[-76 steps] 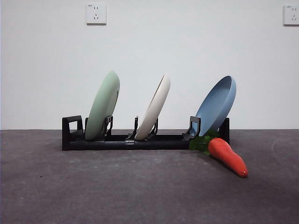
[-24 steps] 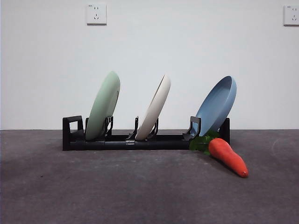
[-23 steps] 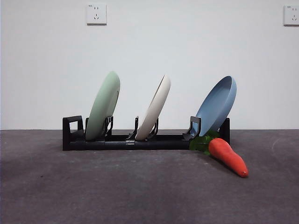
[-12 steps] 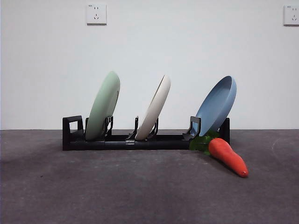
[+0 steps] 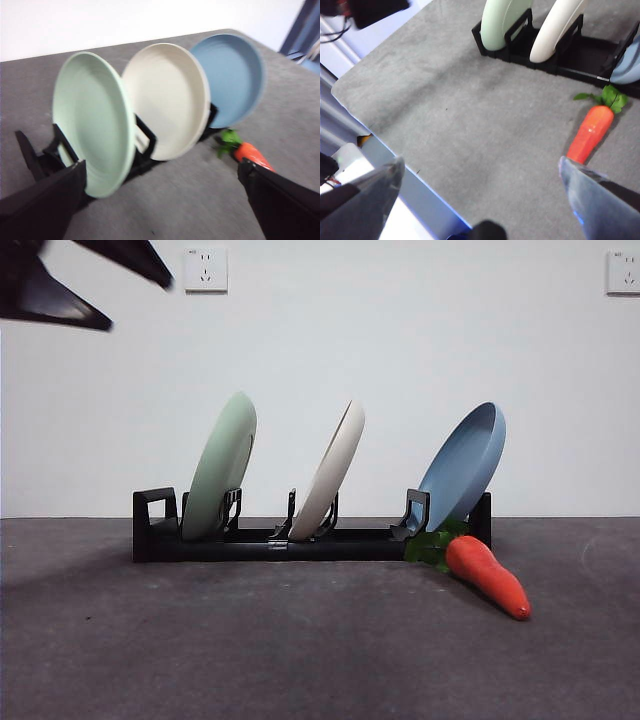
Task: Take the green plate from the plate rack,put the plate on the table,take the carrot from the table,put the carrot in the plate
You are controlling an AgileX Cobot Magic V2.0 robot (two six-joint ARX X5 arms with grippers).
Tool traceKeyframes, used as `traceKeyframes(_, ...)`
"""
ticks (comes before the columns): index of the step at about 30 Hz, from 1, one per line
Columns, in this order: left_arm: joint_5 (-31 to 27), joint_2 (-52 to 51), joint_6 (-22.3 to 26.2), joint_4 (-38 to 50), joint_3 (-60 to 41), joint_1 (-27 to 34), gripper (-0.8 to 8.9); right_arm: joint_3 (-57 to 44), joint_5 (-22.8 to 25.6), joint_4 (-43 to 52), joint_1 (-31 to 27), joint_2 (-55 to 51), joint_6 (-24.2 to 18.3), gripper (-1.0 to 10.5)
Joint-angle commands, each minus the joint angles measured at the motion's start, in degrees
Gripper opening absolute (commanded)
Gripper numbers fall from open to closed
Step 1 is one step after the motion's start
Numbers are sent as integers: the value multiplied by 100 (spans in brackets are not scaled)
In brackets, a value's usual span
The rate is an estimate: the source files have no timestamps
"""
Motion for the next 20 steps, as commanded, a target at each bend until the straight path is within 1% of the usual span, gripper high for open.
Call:
traceKeyframes(1,-190,584,2,144,352,-127,566,17,0,-39,9,-2,44,598)
traceKeyframes(5,-254,1735,26,138,1228,-315,566,17,-2,-50,9,-2,85,598)
traceKeyframes(10,-745,2988,31,157,2208,-531,566,17,-2,-55,9,-2,190,598)
traceKeyframes(12,-916,3279,28,275,2356,-575,566,17,0,-55,9,-2,192,598)
traceKeyframes(17,-949,3668,26,343,2363,-612,566,17,0,-55,9,-2,212,598)
traceKeyframes(19,-1058,3687,9,302,2363,-645,555,17,2,-55,9,-2,212,598)
traceKeyframes(20,-1067,3687,9,306,2363,-647,472,17,2,-55,9,-2,212,598)
